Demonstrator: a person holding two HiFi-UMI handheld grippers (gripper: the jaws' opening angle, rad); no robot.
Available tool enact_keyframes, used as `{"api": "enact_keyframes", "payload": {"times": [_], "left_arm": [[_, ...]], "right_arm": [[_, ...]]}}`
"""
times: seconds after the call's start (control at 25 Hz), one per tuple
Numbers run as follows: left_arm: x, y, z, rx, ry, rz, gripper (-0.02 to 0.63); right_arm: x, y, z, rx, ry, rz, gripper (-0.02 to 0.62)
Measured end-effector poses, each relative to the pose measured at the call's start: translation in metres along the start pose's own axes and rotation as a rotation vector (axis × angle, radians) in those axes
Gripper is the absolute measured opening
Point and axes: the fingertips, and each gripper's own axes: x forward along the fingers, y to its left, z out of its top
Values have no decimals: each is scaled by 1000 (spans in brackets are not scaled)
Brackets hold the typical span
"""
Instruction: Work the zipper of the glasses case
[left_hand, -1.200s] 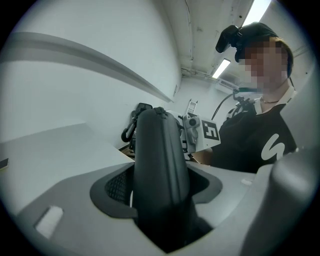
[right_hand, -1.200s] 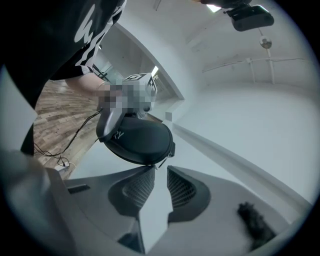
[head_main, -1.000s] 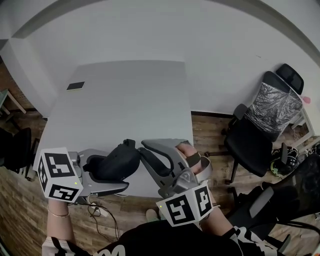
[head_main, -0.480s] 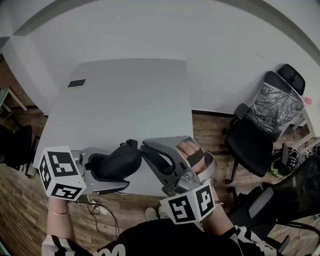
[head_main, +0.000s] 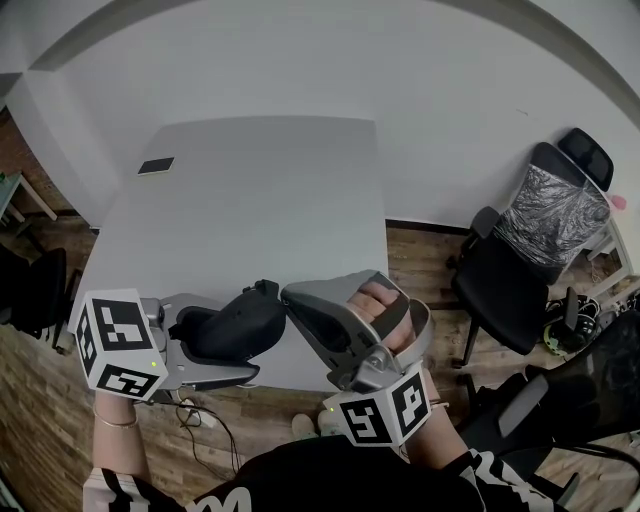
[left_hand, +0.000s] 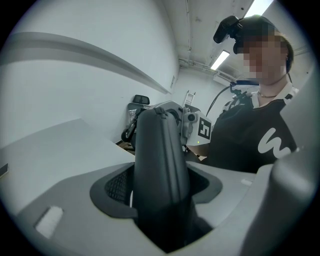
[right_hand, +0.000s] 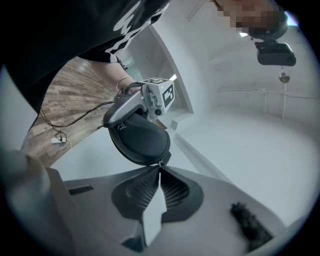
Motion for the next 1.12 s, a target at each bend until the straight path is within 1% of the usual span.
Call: {"api": "enact_keyframes", "payload": {"times": [0.08,0.16,0.28,0.4,0.48,0.56,0.68,0.76,0.88,0.96,1.04,1.12], "left_arm": [[-1,0,0,0,-6,1,282],[0,1,3,0,-33,6,282],[3,2,8,-16,-129,32,282],[4,4,6,-86,-247,49,281],[5,8,2,-131,-284,50,279],[7,11,-2,-141,-272,70,279],[7,12,-5,-123,-241,110,278],[6,13,-4,-132,-260,117,278],[5,11,-3,-149,-290,103,278],[4,4,-5,-137,-271,75,278],[2,-5,-5,-119,-258,41,278],[-1,-8,-3,-102,-248,34,278]], "right_arm": [[0,1,0,-1,-6,5,11],[-1,-1,-1,21,-2,8,11],[-1,-3,-5,15,27,8,10],[4,-1,-5,-34,55,39,10],[9,2,-7,-63,71,79,9],[9,7,-11,-92,82,121,9],[7,12,-13,-122,85,174,9],[7,12,-12,-132,85,200,9],[6,10,-9,-125,81,234,9],[6,10,-4,-98,67,237,8],[5,10,4,-70,34,210,9],[4,8,8,-73,11,177,9]]}}
